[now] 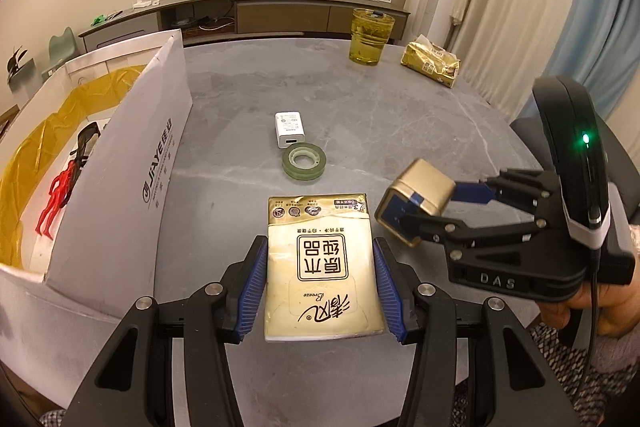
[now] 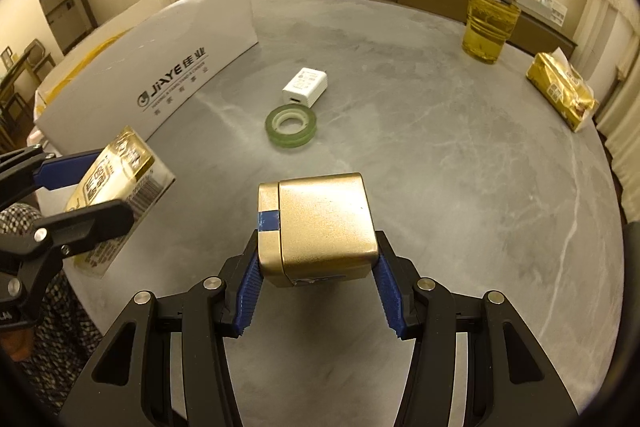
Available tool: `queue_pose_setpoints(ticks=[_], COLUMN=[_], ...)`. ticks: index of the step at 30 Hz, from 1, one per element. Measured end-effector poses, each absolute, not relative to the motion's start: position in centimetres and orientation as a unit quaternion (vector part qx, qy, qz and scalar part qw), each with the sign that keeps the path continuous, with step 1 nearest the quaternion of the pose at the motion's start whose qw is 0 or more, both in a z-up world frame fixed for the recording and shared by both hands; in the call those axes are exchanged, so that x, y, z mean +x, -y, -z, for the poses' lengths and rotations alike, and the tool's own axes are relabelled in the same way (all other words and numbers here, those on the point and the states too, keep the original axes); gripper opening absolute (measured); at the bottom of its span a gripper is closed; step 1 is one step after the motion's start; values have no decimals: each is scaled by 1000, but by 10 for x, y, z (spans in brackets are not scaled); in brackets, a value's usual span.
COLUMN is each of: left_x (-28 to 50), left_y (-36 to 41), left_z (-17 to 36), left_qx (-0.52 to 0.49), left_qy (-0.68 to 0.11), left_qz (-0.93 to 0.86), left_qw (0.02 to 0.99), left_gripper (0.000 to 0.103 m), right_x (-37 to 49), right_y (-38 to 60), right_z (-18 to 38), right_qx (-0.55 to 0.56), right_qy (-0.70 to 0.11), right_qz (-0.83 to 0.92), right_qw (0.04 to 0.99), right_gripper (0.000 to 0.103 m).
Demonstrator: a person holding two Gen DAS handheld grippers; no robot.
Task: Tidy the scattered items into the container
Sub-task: 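Carry the snack packet and gold tin over the white box with both tools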
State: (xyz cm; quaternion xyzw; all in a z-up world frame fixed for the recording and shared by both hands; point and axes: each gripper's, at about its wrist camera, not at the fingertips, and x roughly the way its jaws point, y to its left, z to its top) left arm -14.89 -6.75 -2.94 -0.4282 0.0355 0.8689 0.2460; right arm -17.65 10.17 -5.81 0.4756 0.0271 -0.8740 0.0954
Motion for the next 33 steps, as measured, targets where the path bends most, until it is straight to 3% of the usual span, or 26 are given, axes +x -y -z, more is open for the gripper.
queue_pose_setpoints(ticks=[33], left_x=[-111], left_y=[164], left_z=[-11], left_qx=[-398], left_qy=[48], left_qz=[-882], left_qw=[248], left_gripper=[52], right_x=[-115], right_y=[-4], right_z=[29], right_qx=[452], right_qy=[-11], right_qz=[877], right_qw=[161], right_gripper=[54])
